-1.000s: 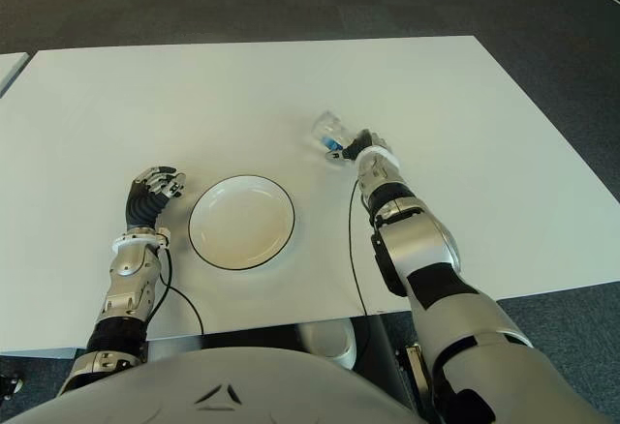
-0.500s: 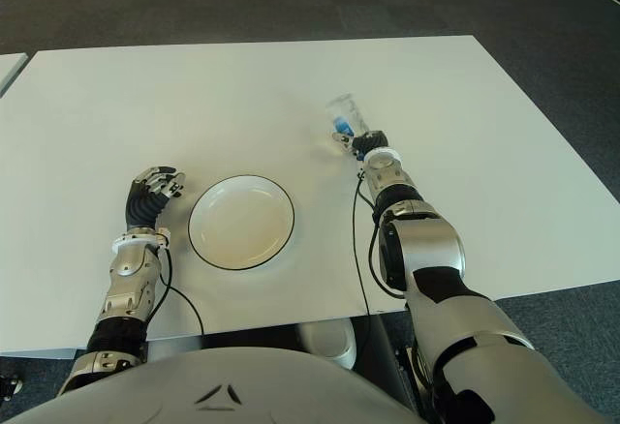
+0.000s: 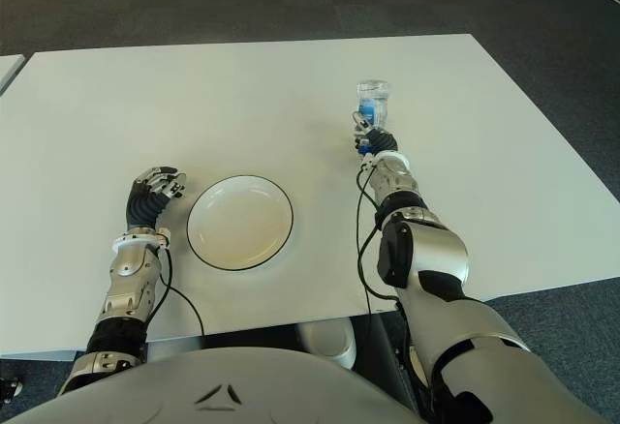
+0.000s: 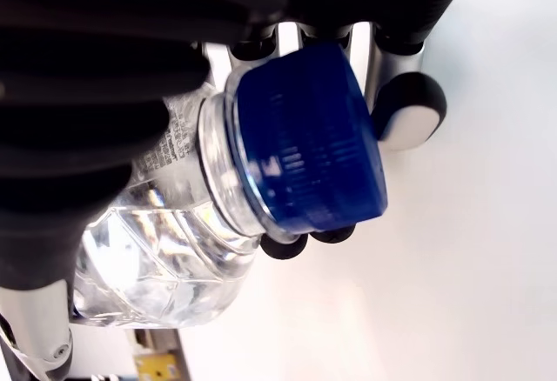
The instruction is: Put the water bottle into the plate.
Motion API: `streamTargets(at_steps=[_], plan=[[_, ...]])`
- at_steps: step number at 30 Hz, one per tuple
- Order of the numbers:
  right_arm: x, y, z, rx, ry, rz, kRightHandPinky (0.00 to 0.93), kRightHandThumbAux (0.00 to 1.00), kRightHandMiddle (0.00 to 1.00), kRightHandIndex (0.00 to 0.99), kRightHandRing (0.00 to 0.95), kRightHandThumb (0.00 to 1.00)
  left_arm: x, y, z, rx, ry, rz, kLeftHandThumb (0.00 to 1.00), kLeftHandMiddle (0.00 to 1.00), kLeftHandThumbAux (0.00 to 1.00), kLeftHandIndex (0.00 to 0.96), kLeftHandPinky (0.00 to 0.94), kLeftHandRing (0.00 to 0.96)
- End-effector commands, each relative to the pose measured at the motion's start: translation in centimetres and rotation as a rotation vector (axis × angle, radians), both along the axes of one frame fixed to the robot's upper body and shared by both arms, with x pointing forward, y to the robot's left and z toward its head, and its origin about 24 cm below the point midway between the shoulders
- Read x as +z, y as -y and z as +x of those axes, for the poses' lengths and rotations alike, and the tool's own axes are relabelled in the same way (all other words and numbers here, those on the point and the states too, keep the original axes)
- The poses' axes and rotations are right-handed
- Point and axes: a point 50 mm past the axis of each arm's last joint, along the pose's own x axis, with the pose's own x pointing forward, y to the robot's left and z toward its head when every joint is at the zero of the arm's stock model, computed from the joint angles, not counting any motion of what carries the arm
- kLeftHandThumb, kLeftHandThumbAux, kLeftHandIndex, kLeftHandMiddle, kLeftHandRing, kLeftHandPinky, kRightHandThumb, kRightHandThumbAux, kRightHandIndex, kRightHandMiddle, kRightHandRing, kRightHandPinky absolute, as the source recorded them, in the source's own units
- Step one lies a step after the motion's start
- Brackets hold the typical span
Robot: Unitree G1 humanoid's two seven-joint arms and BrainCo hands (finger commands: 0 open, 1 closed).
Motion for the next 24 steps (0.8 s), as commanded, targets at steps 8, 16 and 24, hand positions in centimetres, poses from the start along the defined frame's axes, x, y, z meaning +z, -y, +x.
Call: streamTargets(at_steps=[8,16,24], plan=[[2.0,-1.5,1.0,0.073,0.208,0.028,0.866,0.724,0.843,0.439,0.843,0.703,-0.9,0.2,-0.6,0.006,-0.055,-0.013,0.706,0.556,0.715,0.431,0.526,0.538],[4.5,-2.6,1.7,0.140,0.387,-0.091,0.878,0.724,0.873,0.439,0.871,0.703,-0.9,0.1,-0.6,0.000,-0.052,0.000,0.708,0.564,0.715,0.431,0.528,0.544],[6.8,-4.3,1.1,0.266,0.601,-0.234,0.884,0.725,0.883,0.438,0.881,0.700,-0.8,0.1,-0.5,0.013,-0.054,-0.019,0.708,0.563,0.715,0.431,0.524,0.542]])
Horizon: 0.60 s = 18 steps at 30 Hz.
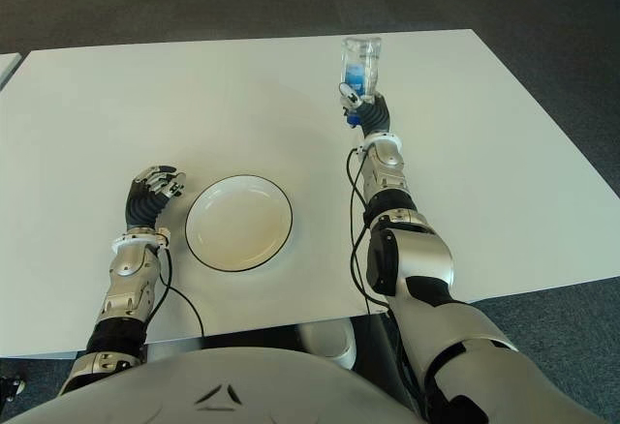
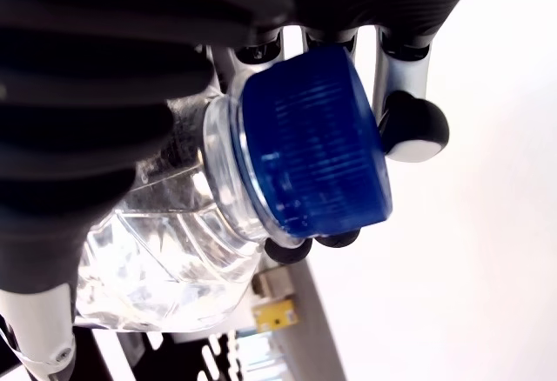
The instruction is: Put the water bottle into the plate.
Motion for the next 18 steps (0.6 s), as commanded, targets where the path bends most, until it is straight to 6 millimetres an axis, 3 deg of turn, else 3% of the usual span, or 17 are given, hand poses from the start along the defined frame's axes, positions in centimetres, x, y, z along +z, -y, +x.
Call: streamTargets(at_steps=[1,18], plan=[[1.4,-1.5,-0.8,0.099,0.162,-0.099,0.884,0.726,0.885,0.438,0.883,0.699,-0.9,0.1,-0.6,0.015,-0.056,-0.022,0.708,0.561,0.714,0.431,0.523,0.540],[3.8,-5.4,-5.5,0.334,0.534,-0.356,0.858,0.728,0.884,0.437,0.878,0.690,-1.0,0.1,-0.7,0.037,-0.080,-0.050,0.706,0.536,0.716,0.431,0.515,0.527]])
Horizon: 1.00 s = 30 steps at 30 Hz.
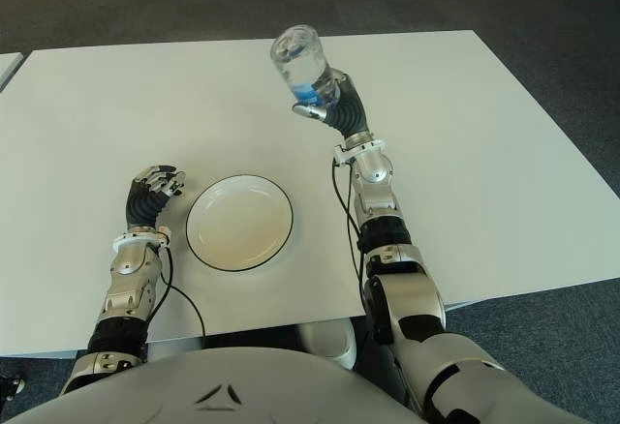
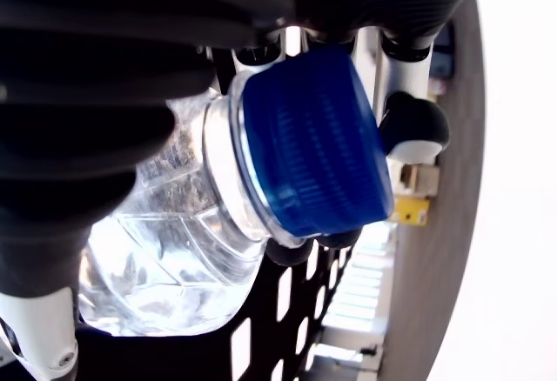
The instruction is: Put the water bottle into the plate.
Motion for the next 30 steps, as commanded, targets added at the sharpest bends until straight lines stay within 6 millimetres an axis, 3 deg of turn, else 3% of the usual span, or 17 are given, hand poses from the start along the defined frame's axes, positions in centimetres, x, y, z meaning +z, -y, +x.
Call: streamTargets(at_steps=[1,17,21,30], plan=[[0.8,-1.0,-1.6,0.034,0.111,-0.072,0.855,0.728,0.883,0.437,0.875,0.690,-1.1,0.0,-0.8,0.013,-0.064,-0.030,0.706,0.535,0.716,0.431,0.515,0.527],[0.8,-3.4,-4.0,0.179,0.233,-0.383,0.877,0.728,0.885,0.437,0.873,0.695,-1.0,0.0,-0.7,0.005,-0.053,-0.027,0.707,0.531,0.715,0.430,0.518,0.523],[-1.0,-5.5,-4.9,0.307,0.242,-0.496,0.880,0.729,0.895,0.437,0.881,0.694,-0.9,0.0,-0.7,-0.004,-0.040,-0.033,0.707,0.531,0.715,0.431,0.520,0.524],[-3.0,-6.1,-5.9,0.439,0.210,-0.630,0.841,0.730,0.882,0.437,0.856,0.695,-0.9,-0.2,-0.7,0.005,-0.047,-0.013,0.707,0.536,0.715,0.431,0.519,0.528]])
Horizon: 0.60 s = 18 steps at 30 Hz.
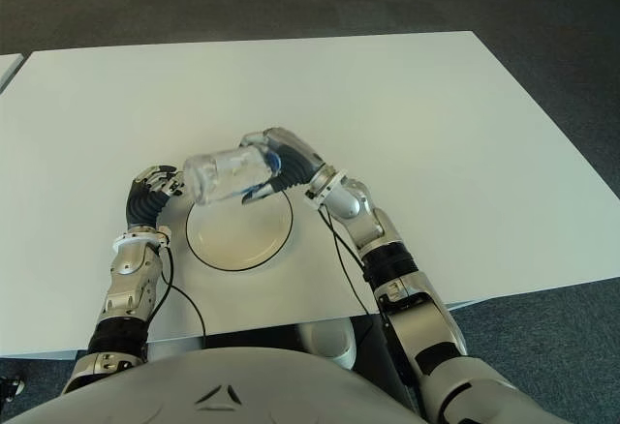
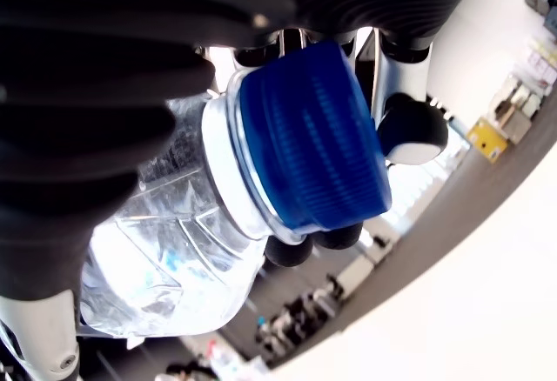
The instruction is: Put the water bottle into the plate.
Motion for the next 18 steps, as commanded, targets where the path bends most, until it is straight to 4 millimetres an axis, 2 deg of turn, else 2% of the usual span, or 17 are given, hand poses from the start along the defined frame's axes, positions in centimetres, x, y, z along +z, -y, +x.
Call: streamTargets(at_steps=[1,18], plan=[[-0.8,0.0,-0.4,0.042,-0.018,-0.077,0.840,0.730,0.881,0.437,0.854,0.695,-1.0,-0.3,-0.7,0.008,-0.058,0.004,0.707,0.537,0.715,0.431,0.519,0.529],[-2.0,-0.5,-1.0,0.127,-0.071,-0.300,0.817,0.729,0.854,0.438,0.832,0.701,-0.8,-0.5,-0.7,0.004,-0.055,0.032,0.707,0.568,0.715,0.431,0.534,0.548]])
